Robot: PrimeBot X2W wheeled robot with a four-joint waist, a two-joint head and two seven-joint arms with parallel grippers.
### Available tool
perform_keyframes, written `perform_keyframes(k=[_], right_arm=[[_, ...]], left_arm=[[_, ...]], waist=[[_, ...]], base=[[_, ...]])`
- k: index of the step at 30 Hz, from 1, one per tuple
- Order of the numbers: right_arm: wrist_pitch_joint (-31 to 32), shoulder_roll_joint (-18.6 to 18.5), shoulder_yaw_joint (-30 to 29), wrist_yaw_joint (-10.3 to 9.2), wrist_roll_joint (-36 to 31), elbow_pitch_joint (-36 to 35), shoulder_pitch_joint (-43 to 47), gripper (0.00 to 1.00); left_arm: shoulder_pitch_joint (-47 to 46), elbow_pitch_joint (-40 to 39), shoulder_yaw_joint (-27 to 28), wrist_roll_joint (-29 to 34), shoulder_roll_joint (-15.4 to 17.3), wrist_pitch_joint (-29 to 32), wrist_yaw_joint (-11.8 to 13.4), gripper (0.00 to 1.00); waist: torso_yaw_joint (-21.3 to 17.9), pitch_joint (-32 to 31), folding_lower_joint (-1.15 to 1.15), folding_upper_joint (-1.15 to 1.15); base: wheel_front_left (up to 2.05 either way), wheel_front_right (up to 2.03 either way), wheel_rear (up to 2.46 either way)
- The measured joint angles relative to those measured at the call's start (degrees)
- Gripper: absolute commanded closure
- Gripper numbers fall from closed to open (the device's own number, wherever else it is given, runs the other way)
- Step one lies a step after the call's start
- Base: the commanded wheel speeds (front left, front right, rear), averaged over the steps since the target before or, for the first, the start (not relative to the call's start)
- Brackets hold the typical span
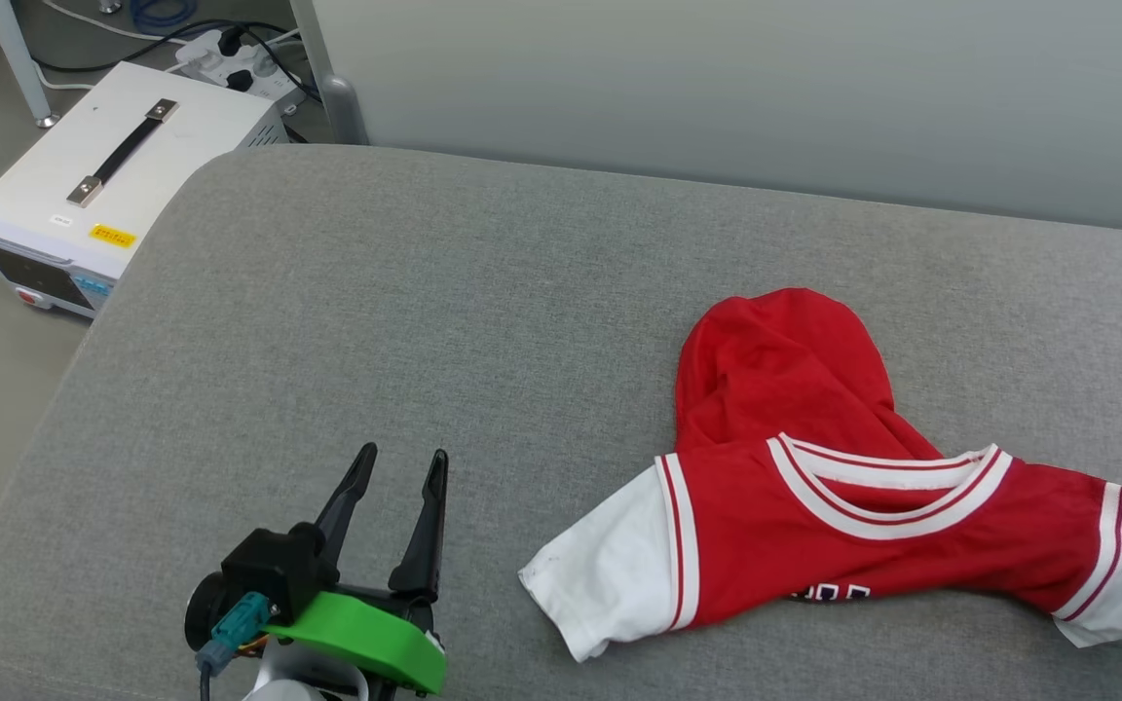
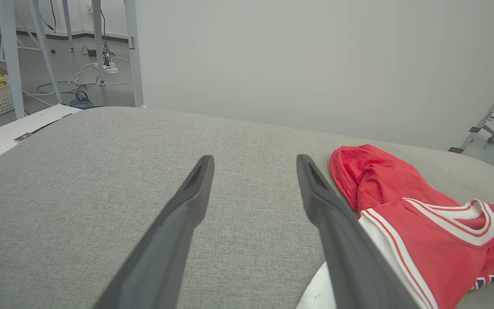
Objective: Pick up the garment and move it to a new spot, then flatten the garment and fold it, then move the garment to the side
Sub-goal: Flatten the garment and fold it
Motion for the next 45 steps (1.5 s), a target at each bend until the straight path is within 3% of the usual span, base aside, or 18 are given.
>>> perform_keyframes(k=[1, 12, 17, 23, 26, 31, 35, 38, 43, 45], right_arm=[[-1.35, 0.12, -0.64, -0.01, -0.36, 0.9, -0.07, 0.0], [-17.73, 3.14, -4.2, -0.01, -2.52, 3.99, -2.64, 0.0], [-25.8, 6.6, -6.31, -0.01, -1.53, -0.37, -2.58, 0.0], [-35.0, 14.13, -9.95, -0.01, 0.7, -8.93, 1.6, 0.0], [-37.76, 18.19, -11.15, -0.01, 0.69, -12.63, 4.46, 0.0], [-38.61, 20.34, -11.1, -0.01, 0.58, -15.9, 6.27, 0.0], [-38.06, 20.34, -11.4, -0.01, 0.55, -17.91, 6.33, 0.0], [-37.56, 20.35, -11.82, -0.01, 0.48, -18.87, 6.32, 0.0], [-37.07, 20.52, -11.33, -0.01, 0.04, -19.15, 6.32, 0.0], [-37.07, 20.6, -10.87, -0.01, 0.02, -19.15, 6.32, 0.0]], left_arm=[[-0.01, 0.2, -0.1, 0.0, -0.02, 0.0, -0.01, 0.0], [-0.04, 1.36, -0.37, -0.19, 0.0, 0.0, -0.03, 0.0], [-0.03, 0.98, -0.4, -1.77, -0.03, 0.0, -0.03, 0.0], [0.1, 0.37, -1.47, -3.08, -0.44, 0.0, -0.03, 0.0], [0.28, 0.93, -2.58, -3.86, -0.55, 0.0, -0.03, 0.0], [0.21, 1.34, -5.35, -5.3, 0.37, 0.79, -0.04, 0.0], [-0.2, 0.48, -6.91, -6.37, 1.53, 5.79, -0.04, 0.0], [-1.14, -0.23, -8.47, -6.57, 2.45, 14.28, 0.26, 0.0], [-2.36, -0.1, -11.07, -6.56, 3.53, 28.92, 3.11, 0.0], [-2.7, 0.46, -12.03, -5.3, 4.52, 31.92, 4.14, 0.0]], waist=[[-0.02, 0.07, 0.0, 0.0], [-0.88, -0.62, 0.0, 0.0], [-1.73, -1.27, 0.0, 0.0], [-2.6, -0.97, 0.0, 0.0], [-3.07, -0.63, 0.0, 0.0], [-3.95, -0.13, 0.0, 0.0], [-4.51, 0.41, 0.0, 0.0], [-4.83, 1.07, 0.0, 0.0], [-5.95, 2.15, 0.0, 0.0], [-6.61, 2.52, 0.0, 0.0]], base=[[0.0, 0.0, 0.0], [0.0, 0.0, 0.0], [0.0, 0.0, 0.0], [0.0, 0.0, 0.0], [0.0, 0.0, 0.0], [0.0, 0.0, 0.0], [0.0, 0.0, 0.0], [0.0, 0.0, 0.0], [0.0, 0.0, 0.0], [0.0, 0.0, 0.0]])
